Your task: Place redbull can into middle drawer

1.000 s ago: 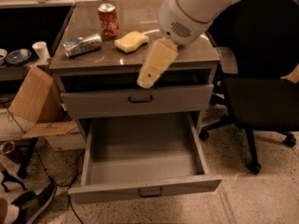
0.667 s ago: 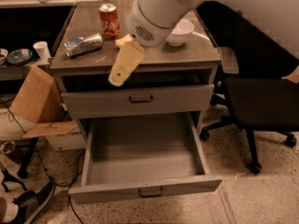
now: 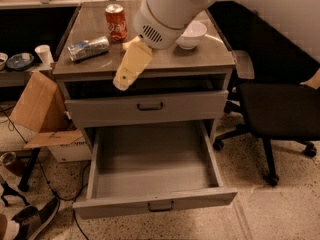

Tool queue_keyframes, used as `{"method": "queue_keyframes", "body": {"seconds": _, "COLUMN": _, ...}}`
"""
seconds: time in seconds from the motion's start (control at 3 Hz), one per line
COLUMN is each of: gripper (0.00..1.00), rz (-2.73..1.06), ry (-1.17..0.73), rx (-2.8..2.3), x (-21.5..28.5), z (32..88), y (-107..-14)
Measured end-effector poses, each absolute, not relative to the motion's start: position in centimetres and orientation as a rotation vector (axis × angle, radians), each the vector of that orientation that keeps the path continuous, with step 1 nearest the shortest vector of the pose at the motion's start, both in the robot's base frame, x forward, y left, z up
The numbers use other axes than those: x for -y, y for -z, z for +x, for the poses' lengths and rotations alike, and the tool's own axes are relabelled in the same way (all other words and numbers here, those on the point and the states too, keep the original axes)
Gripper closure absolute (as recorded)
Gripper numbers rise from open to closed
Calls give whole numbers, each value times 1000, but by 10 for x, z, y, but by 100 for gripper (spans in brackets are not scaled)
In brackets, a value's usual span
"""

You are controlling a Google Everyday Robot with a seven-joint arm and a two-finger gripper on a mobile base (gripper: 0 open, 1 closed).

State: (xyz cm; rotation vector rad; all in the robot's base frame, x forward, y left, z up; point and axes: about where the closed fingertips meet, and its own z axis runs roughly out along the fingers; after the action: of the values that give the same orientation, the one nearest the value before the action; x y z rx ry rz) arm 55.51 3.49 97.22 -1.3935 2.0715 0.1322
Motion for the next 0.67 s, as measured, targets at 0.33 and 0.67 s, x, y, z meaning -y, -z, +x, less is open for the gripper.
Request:
{"method": "queue_keyframes", "body": {"seconds": 0.33, "gripper": 0, "rz": -1308, "ry": -130, "rx": -2084, "x": -41, "z": 565, "y": -969}}
{"method": "queue_keyframes", "body": {"seconds": 0.67, "gripper": 0, "rz": -1133, "ry": -158, "rx": -2079, "x": -61, "z": 604, "y": -962}}
